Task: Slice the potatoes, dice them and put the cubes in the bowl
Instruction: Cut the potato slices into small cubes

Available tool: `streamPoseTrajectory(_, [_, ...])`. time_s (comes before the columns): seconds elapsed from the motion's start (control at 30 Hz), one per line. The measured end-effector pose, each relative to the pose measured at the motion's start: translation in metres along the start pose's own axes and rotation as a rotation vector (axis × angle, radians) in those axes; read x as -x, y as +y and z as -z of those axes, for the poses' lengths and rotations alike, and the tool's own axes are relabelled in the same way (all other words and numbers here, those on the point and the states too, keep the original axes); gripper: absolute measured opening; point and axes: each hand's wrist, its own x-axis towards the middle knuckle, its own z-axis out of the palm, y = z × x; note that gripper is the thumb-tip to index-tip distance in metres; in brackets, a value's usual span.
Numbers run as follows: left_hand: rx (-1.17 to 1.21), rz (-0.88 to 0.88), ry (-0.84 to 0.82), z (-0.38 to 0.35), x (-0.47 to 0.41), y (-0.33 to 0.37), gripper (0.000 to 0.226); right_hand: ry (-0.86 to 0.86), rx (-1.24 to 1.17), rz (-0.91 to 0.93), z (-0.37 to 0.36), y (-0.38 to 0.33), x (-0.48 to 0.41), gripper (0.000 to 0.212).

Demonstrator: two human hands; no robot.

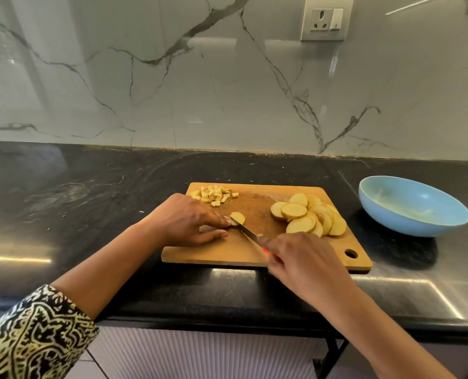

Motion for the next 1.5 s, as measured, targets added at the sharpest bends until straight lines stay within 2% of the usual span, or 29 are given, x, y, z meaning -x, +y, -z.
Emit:
streamPoseTrajectory(0.2, [0.048, 0.037, -0.002, 0.001, -0.001, 0.002, 0.068, -0.008, -0.021, -0.017, 0.008, 0.003, 0.000, 0.043])
streamPoseTrajectory(0.37, [0.046, 0.068, 0.005, 0.001, 0.000, 0.005, 0.066, 0.057, -0.063, -0.077, -0.010, -0.005, -0.015, 0.039])
streamPoseTrajectory(0.53, [0.071, 0.157, -0.004, -0.004, -0.001, -0.001, 0.055, 0.164, -0.173, -0.181, -0.005, 0.008, -0.011, 0.043])
streamPoseTrajectory(0.6, [0.083, 0.211, -0.020, -0.006, -0.005, -0.005, 0.042, 0.210, -0.183, -0.229, -0.009, 0.013, -0.009, 0.044])
streamPoseTrajectory(0.67, [0.109, 0.276, -0.088, -0.004, -0.013, -0.006, 0.039, 0.250, -0.197, -0.248, -0.013, 0.014, -0.009, 0.044])
streamPoseTrajectory(0.77, [0.202, 0.303, -0.286, 0.003, -0.030, -0.004, 0.054, 0.300, -0.204, -0.220, -0.017, 0.013, -0.008, 0.042])
streamPoseTrajectory(0.87, [0.302, 0.264, -0.393, 0.007, -0.043, -0.005, 0.044, 0.303, -0.204, -0.224, -0.018, 0.011, -0.006, 0.042])
streamPoseTrajectory(1.0, [0.329, 0.320, -0.304, 0.002, -0.051, -0.003, 0.034, 0.327, -0.193, -0.264, -0.018, 0.016, -0.006, 0.043])
streamPoseTrajectory(1.17, [0.267, 0.484, -0.121, -0.014, -0.049, 0.008, 0.041, 0.256, -0.118, -0.275, -0.014, 0.014, -0.009, 0.044])
streamPoseTrajectory(1.27, [0.173, 0.533, -0.105, -0.016, -0.044, 0.014, 0.051, 0.200, -0.080, -0.285, -0.010, 0.012, -0.011, 0.045])
streamPoseTrajectory(1.33, [0.193, 0.548, -0.108, -0.014, -0.038, 0.015, 0.053, 0.164, -0.070, -0.289, -0.009, 0.010, -0.011, 0.045])
streamPoseTrajectory(1.5, [0.294, 0.545, -0.037, -0.012, -0.030, 0.008, 0.038, 0.142, -0.051, -0.259, -0.012, 0.001, -0.013, 0.041])
